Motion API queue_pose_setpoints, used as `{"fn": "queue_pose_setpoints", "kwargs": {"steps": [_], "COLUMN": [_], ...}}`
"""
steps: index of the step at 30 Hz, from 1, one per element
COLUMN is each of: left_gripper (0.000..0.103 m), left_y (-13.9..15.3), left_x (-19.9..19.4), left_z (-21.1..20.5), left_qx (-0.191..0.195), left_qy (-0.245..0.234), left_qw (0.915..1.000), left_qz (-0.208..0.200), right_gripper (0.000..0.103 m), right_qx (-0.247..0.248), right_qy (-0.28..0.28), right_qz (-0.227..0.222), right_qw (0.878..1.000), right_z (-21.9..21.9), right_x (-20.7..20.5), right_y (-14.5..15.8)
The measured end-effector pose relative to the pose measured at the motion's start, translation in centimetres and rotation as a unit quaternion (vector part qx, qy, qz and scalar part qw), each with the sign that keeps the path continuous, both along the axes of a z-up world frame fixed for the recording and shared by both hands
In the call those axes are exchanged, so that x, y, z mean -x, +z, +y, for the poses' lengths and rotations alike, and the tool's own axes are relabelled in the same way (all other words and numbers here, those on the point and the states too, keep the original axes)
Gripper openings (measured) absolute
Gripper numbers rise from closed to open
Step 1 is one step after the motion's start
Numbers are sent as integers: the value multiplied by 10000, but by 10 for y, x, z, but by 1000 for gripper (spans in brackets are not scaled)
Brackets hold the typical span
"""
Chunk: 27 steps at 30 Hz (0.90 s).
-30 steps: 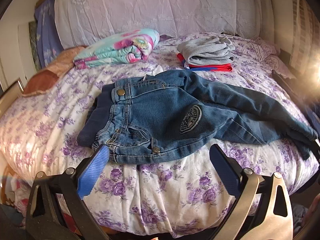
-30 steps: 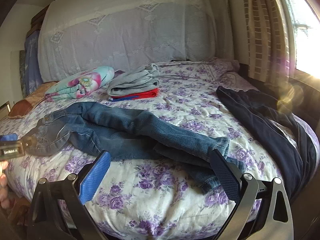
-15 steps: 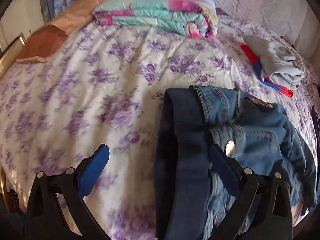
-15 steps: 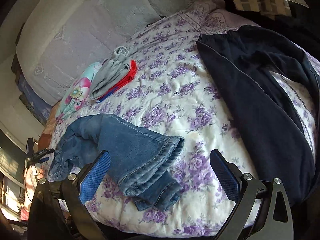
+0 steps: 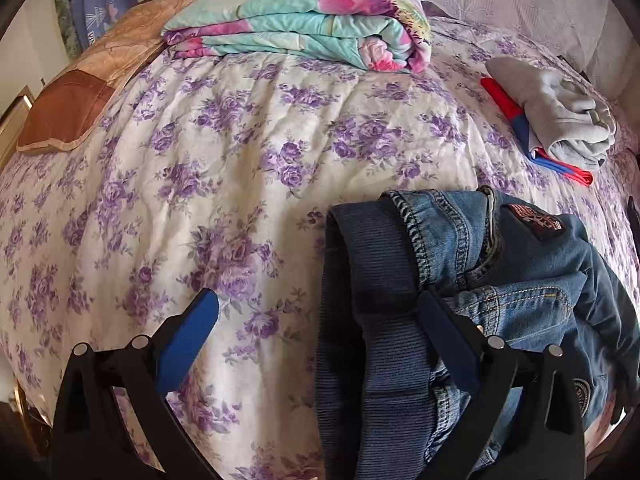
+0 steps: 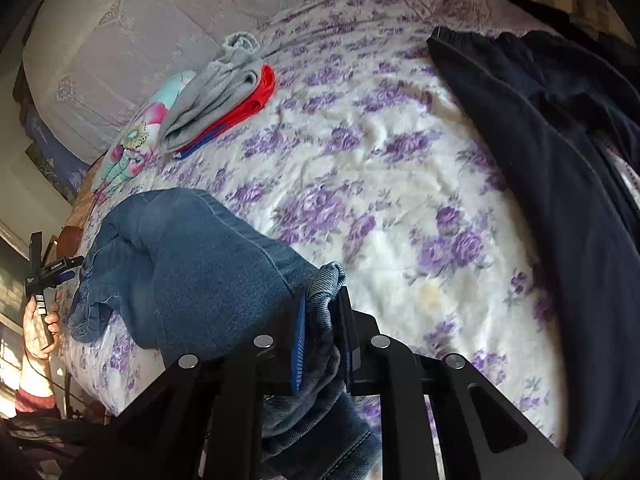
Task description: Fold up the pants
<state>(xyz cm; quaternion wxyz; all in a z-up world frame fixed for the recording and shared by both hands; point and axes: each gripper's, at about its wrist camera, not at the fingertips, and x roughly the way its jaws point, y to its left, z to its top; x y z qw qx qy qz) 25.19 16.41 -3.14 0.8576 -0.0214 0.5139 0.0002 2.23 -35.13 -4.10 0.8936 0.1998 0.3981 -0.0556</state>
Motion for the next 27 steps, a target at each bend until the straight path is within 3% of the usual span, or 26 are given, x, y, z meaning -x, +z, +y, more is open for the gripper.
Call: {"fn": "queue_pose_setpoints", "kwargs": {"steps": [5,7,9,10,11,13,16,19,22,25,26,27], "left_gripper": [98,99,98,88,66,62,41,38,38,39,43,48], "left_y": [-19,-27,-31,-31,-29,-23,-8,23,46,37,27,12], "left_x": [-26,-35,-43,-44,-45,-43,-40,-36,-37,-57,-67,-80], "left_z": [-4,0,-1,-5,-15,-31,-36,-29,-35,-34,-32,-32], "left_qx": [13,326,895,914,802,442,375,893,790,633,577,422], "left_qy": [80,134,70,32,-141,-308,-325,-318,-261,7,102,159], "left_qw": [9998,9989,9951,9950,9961,9983,9988,9947,9927,9948,9962,9982], "left_qz": [193,309,421,390,337,211,-2,-387,-872,-792,-646,-402], "right_gripper": [14,14,13,13,13,13,13,13,13,13,20,50], "right_qx": [235,306,448,511,569,742,1006,1368,1599,1711,1700,1760], "right_qy": [-233,-212,-197,-195,-199,-207,-229,-288,-364,-435,-450,-517], "right_qz": [-538,-619,-608,-599,-620,-703,-906,-1166,-1312,-1158,-849,-545], "right_qw": [9980,9974,9969,9967,9963,9945,9905,9833,9777,9775,9807,9815], "right_z": [-14,-17,-16,-16,-17,-18,-22,-29,-42,-58,-67,-74], "right_x": [12,14,11,8,6,1,-11,-35,-73,-127,-154,-175], "right_y": [24,31,36,37,41,51,76,109,136,136,124,111]}}
